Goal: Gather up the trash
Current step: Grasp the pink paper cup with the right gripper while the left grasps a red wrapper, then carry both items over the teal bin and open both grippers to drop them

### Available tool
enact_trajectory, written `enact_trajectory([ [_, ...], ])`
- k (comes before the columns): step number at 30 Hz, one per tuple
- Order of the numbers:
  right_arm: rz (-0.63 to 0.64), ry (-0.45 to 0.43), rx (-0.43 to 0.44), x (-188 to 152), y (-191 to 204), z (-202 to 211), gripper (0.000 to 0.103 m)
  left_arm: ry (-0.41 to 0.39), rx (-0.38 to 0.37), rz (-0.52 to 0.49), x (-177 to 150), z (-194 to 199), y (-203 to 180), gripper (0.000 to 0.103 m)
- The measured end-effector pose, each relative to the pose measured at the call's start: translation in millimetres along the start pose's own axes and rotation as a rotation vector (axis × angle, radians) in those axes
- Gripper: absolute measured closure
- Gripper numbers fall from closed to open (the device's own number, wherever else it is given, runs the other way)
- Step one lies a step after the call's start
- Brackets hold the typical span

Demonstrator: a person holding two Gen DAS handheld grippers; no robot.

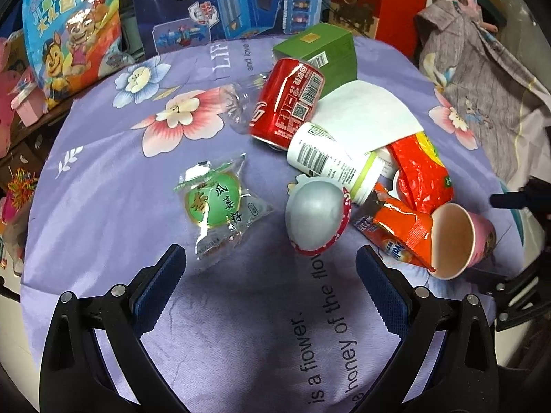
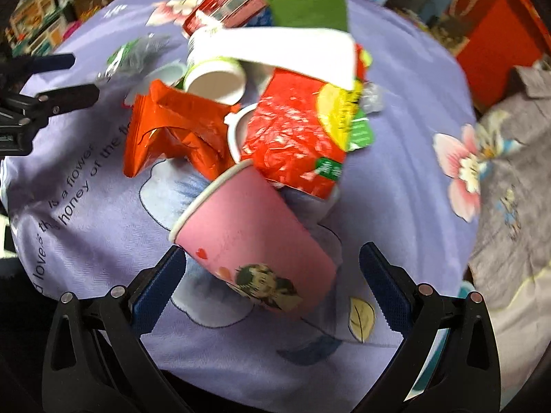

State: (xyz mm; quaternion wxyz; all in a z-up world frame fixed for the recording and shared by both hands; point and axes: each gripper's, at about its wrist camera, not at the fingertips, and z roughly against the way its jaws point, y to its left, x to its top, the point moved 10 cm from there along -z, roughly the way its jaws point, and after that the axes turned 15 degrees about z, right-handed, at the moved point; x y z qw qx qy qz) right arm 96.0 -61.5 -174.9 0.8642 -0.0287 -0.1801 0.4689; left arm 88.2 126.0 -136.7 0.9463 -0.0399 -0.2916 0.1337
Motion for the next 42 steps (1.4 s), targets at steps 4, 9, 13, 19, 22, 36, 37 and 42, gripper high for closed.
enact_trajectory([
  [4,0.013,0.008,0.06,5.4,5.3,-14.3,0.006,0.014,-0.017,-0.006,-0.3,-2.3,-7.7,0.004],
  [9,-0.067,-0.023,0.139,0.4,7.9,-14.8,0.031,0.031,-0.029,-0.036,-2.2,-5.4,-22.6,0.004],
  [13,-0.192,-0.043,0.178,-15.6,-2.5,-7.5,0.038,0.042,-0.052,-0.096,-4.2,-7.2,-44.9,0.004],
  [19,-0.353,-0.096,0.244,-42.2,-12.0,4.8,0.038,0.078,-0.065,-0.224,-12.7,-28.1,-89.6,0.004],
  [22,-0.408,-0.119,0.247,-52.8,-16.7,10.3,0.038,0.076,-0.047,-0.27,-14.6,-37.4,-103.6,0.004],
  [36,-0.567,-0.227,0.303,-78.5,-52.3,24.7,0.038,0.093,-0.038,-0.274,-21.8,-18.2,-110.2,0.055],
  [37,-0.575,-0.238,0.307,-80.5,-54.8,27.5,0.038,0.089,-0.046,-0.269,-20.9,-11.0,-110.7,0.054],
  [42,-0.626,-0.299,0.325,-84.8,-72.0,42.1,0.038,0.042,-0.064,-0.254,-9.4,23.0,-116.1,0.054],
])
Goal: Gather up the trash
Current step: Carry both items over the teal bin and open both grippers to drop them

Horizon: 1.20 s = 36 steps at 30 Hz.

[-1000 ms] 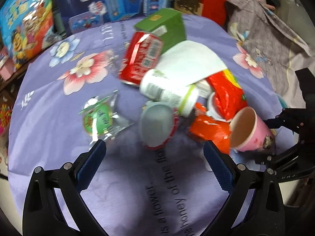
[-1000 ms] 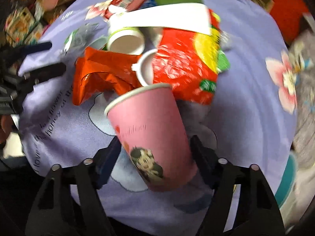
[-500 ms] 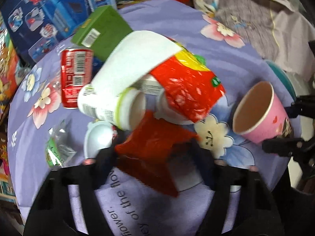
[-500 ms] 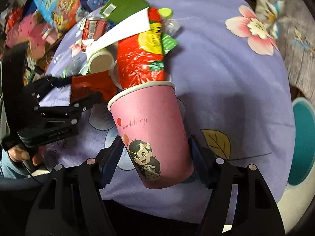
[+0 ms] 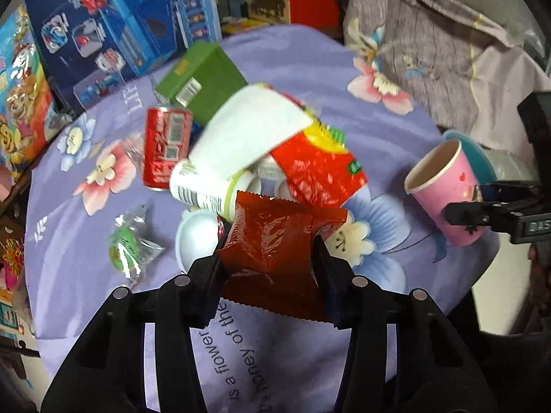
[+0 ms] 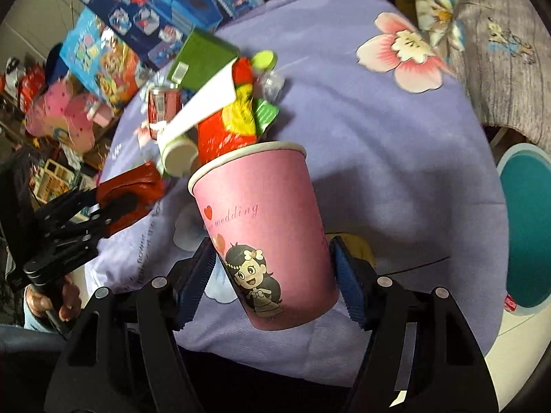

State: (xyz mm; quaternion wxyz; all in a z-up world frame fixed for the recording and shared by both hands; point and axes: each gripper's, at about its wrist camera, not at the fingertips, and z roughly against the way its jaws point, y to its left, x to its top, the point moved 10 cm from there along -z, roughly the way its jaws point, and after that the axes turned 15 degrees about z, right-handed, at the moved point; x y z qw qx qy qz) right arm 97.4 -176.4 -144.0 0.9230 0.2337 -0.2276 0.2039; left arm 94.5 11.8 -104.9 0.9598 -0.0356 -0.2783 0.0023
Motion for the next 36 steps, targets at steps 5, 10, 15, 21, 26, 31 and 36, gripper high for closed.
enact_trajectory([
  [5,-0.052,-0.093,-0.046,12.3,-29.8,29.8,0.038,-0.049,-0.056,-0.045,25.0,13.2,-42.5,0.054],
  [10,-0.16,-0.202,-0.155,12.9,-89.6,81.0,0.038,-0.069,-0.145,-0.159,46.5,4.8,-120.0,0.054],
  [15,-0.289,-0.275,-0.289,-7.9,-162.8,134.2,0.038,-0.025,-0.247,-0.257,51.5,-18.4,-213.1,0.054],
  [21,-0.469,-0.295,-0.392,-55.7,-241.2,169.0,0.038,0.039,-0.321,-0.384,32.6,-49.2,-311.0,0.054],
  [26,-0.567,-0.261,-0.391,-87.8,-276.6,159.5,0.038,0.121,-0.335,-0.46,11.0,-84.8,-366.9,0.054],
  [31,-0.639,-0.22,-0.392,-108.7,-301.4,140.9,0.038,0.188,-0.312,-0.516,-13.1,-119.1,-400.5,0.048],
  [36,-0.651,-0.177,-0.375,-118.5,-309.7,121.7,0.038,0.203,-0.273,-0.541,-23.9,-133.5,-402.4,0.032],
])
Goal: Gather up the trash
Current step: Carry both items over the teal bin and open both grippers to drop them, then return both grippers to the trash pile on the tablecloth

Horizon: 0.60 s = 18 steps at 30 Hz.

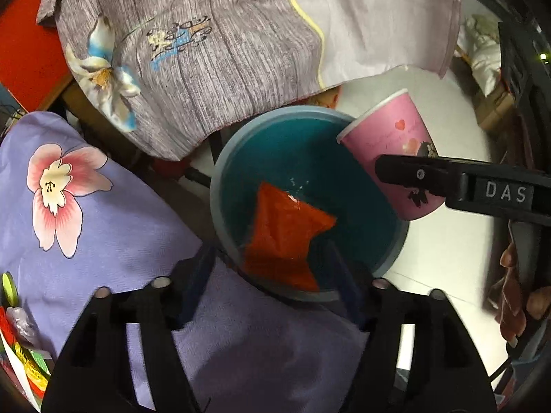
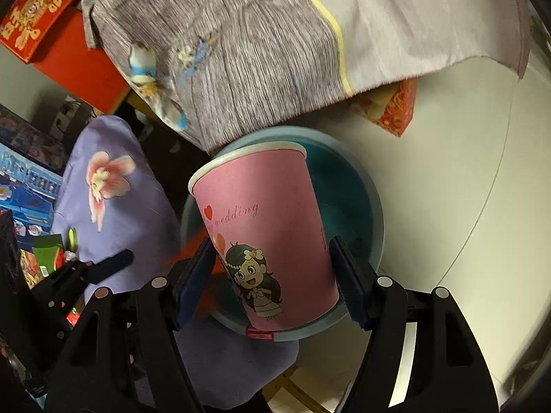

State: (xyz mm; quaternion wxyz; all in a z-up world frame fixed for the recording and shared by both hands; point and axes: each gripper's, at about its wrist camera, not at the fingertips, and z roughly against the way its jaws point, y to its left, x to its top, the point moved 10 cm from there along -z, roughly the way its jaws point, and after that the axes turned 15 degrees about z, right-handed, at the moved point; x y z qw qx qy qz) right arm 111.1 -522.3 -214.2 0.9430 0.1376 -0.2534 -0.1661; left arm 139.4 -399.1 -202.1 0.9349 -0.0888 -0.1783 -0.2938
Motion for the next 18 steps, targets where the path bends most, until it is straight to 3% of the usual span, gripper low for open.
enact_trajectory([
  [5,-0.012,0.031,0.006,-6.9,-0.8,-14.8,0.037,0.008,0.012,0.018,-2.2,-3.1,8.8,0.022],
  [8,-0.014,0.039,0.004,-8.1,-0.3,-19.1,0.037,0.002,0.022,0.029,-0.6,-2.3,15.5,0.021],
  [12,-0.031,0.065,-0.007,-9.2,-0.6,-22.8,0.027,-0.007,0.026,0.053,-2.1,3.6,24.6,0.016],
  [14,-0.031,0.072,-0.014,-9.7,-0.7,-22.8,0.027,-0.018,0.027,0.069,-2.4,8.1,30.2,0.01],
  [18,-0.014,0.079,-0.039,-11.1,2.9,-19.4,0.027,-0.024,0.024,0.089,-5.1,15.4,38.1,0.009],
])
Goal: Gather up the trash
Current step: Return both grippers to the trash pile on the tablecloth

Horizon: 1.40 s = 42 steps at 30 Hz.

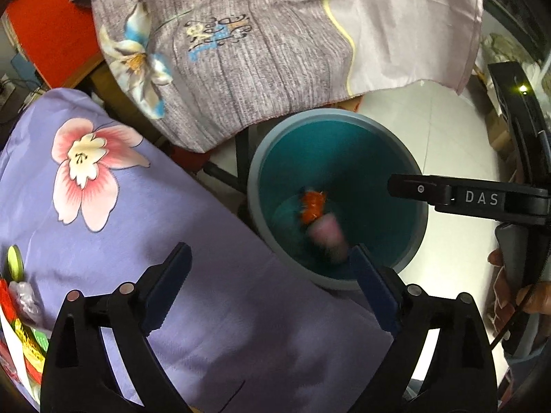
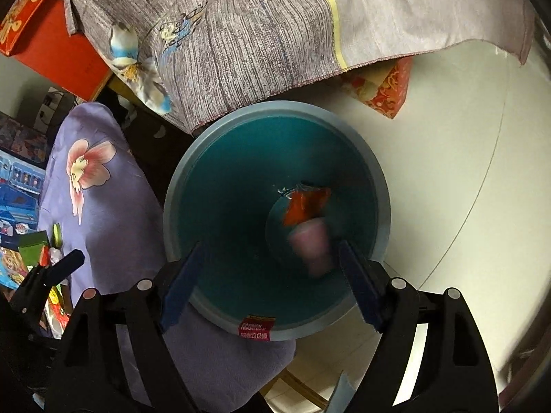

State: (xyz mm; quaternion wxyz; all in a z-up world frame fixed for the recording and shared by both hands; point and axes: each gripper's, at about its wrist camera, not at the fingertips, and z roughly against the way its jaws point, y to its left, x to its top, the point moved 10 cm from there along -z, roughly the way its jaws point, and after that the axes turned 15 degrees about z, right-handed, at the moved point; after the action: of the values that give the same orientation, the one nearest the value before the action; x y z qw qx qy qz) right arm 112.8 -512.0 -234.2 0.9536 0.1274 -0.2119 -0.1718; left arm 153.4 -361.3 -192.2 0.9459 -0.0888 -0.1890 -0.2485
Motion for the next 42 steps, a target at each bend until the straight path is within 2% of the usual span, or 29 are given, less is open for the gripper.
enact_trajectory([
  [6,0.047,0.02,-0.016,-2.8,19.7,5.6,0.025,-0.009,0.005,0.034,-4.6,12.7,18.0,0.009],
  [11,0.119,0.02,-0.014,0.5,53.4,11.2,0.025,-0.03,0.022,0.091,-10.9,30.4,48.8,0.009],
  [19,0.299,0.03,0.023,0.7,145.5,14.8,0.025,-0.072,0.065,0.204,-30.3,66.5,117.7,0.009],
  [21,0.348,0.033,0.027,-1.9,172.1,16.5,0.021,-0.09,0.079,0.237,-37.8,79.7,140.1,0.009],
  [34,0.629,0.049,0.04,-22.0,330.4,21.9,0.02,-0.196,0.162,0.448,-93.4,153.9,286.4,0.009],
  [42,0.748,0.071,0.024,-29.5,403.5,7.2,0.019,-0.265,0.273,0.617,-134.2,182.0,394.7,0.009],
])
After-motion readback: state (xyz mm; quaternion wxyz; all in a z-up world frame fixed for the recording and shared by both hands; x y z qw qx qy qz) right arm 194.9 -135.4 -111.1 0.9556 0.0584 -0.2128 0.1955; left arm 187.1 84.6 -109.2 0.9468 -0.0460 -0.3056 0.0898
